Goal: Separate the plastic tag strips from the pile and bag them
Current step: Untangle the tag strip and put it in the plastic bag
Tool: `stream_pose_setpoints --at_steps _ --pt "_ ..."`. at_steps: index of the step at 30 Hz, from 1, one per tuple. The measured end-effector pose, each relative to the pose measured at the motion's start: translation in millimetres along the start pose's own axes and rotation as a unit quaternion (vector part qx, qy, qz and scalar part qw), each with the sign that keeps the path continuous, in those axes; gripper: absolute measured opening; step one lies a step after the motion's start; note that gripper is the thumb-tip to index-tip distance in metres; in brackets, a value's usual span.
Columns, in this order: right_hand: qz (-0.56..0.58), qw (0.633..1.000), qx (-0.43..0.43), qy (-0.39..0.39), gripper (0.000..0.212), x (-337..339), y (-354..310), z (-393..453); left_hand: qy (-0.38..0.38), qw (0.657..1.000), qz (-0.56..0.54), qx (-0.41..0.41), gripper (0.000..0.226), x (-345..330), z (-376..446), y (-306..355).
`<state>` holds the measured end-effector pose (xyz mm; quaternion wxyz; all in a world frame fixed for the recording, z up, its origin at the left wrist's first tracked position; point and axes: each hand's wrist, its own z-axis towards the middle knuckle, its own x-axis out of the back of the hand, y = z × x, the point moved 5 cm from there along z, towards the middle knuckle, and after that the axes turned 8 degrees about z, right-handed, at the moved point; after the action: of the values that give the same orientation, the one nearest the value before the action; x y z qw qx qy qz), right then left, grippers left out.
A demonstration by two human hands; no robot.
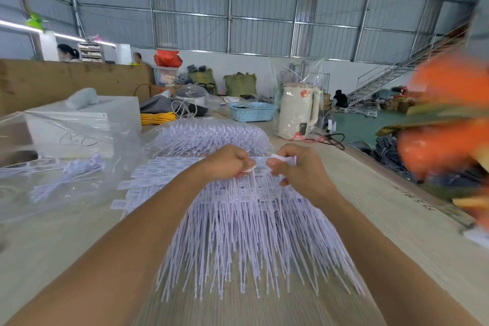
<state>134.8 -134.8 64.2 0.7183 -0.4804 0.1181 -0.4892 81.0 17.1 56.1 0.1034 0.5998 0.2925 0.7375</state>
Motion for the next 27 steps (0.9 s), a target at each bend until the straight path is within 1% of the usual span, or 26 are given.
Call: stream_pose_setpoints --at_steps 1,3,6,9,10,12,14,15,16,18,19,20,22,24,27 --pt "0.050 0.998 -0.045 -0.007 0.017 1 6 3 -0.022 1.000 0.004 -0.016 0.021 -4 -2 4" --pt "0.061 0.994 -0.080 -0.028 0.025 -1 13 7 -0.052 0.997 0.041 -0.042 0.016 -8 -4 10" --pt "0.038 0.995 -0.080 -0.041 0.034 -11 16 14 -0.073 0.992 0.071 -0.074 0.016 -9 -6 11" --pt "0.035 0.995 -0.086 -0.044 0.034 -21 23 19 -0.069 0.990 0.074 -0.093 0.017 -8 -8 10" --pt "0.042 0.994 -0.084 -0.053 0.033 -25 26 19 -0.064 0.991 0.073 -0.092 0.019 -7 -7 9" --pt "0.057 0.993 -0.086 -0.063 0.029 -33 30 18 -0.057 0.994 0.053 -0.076 0.032 -6 -6 4" --pt "0.080 0.988 -0.111 -0.074 0.024 -38 35 17 -0.052 0.996 0.044 -0.058 0.044 -4 -5 -3" --pt "0.094 0.984 -0.122 -0.090 0.020 -39 37 15 -0.044 0.997 0.040 -0.053 0.046 -2 -4 -7" --pt "0.098 0.981 -0.123 -0.111 0.015 -40 38 15 -0.037 0.998 0.035 -0.049 0.043 -1 -3 -10" --pt "0.079 0.982 -0.109 -0.134 0.006 -39 36 14 -0.029 0.998 0.034 -0.045 0.022 1 -3 -15" --pt "0.065 0.984 -0.102 -0.134 0.008 -38 34 15 -0.030 0.997 0.047 -0.045 0.011 1 -3 -17" --pt "0.046 0.985 -0.098 -0.136 0.012 -38 32 15 -0.035 0.997 0.057 -0.047 0.011 0 -4 -17" --pt "0.024 0.981 -0.113 -0.159 0.021 -41 31 15 -0.044 0.997 0.042 -0.039 0.020 -3 -5 -21" --pt "0.031 0.971 -0.134 -0.195 0.030 -45 31 13 -0.036 0.999 0.023 -0.034 0.023 -3 -8 -22" --pt "0.000 0.965 -0.129 -0.229 0.030 -46 28 13 -0.013 0.999 0.023 -0.028 0.026 -5 -10 -24"
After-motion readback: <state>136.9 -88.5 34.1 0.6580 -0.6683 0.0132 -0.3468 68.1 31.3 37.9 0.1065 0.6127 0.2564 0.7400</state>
